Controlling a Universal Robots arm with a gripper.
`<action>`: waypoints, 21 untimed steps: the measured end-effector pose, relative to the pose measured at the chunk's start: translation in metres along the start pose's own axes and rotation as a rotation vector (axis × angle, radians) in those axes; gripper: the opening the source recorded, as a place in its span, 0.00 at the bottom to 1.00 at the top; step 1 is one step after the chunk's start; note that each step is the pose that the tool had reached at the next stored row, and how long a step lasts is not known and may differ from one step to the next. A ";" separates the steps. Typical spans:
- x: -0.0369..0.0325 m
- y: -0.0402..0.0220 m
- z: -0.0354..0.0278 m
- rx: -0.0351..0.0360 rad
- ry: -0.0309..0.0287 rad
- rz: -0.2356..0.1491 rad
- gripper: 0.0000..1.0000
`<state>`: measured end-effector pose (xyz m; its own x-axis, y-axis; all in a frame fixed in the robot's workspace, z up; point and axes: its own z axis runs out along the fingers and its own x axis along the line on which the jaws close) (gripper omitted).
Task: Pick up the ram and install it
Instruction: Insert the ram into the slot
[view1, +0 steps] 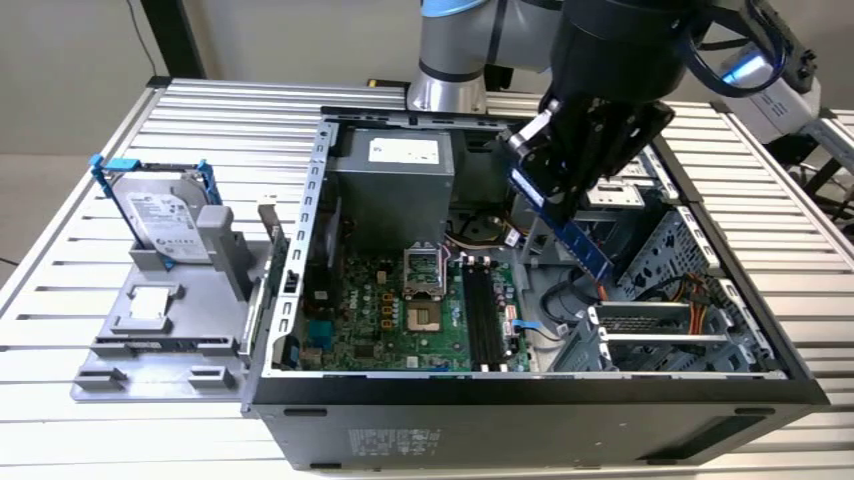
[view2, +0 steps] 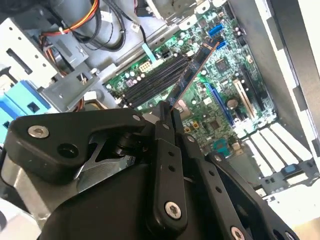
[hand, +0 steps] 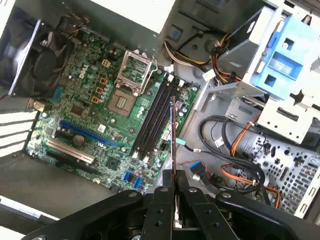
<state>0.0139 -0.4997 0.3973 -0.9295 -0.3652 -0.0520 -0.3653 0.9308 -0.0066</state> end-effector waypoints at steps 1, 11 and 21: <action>0.0000 0.0000 0.0001 0.0008 0.0001 0.016 0.00; 0.0001 0.0000 0.0008 0.0093 0.0012 0.177 0.00; 0.0009 0.0004 0.0012 0.0154 0.0020 0.295 0.00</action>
<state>0.0130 -0.4997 0.3960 -0.9955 -0.0791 -0.0520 -0.0789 0.9969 -0.0067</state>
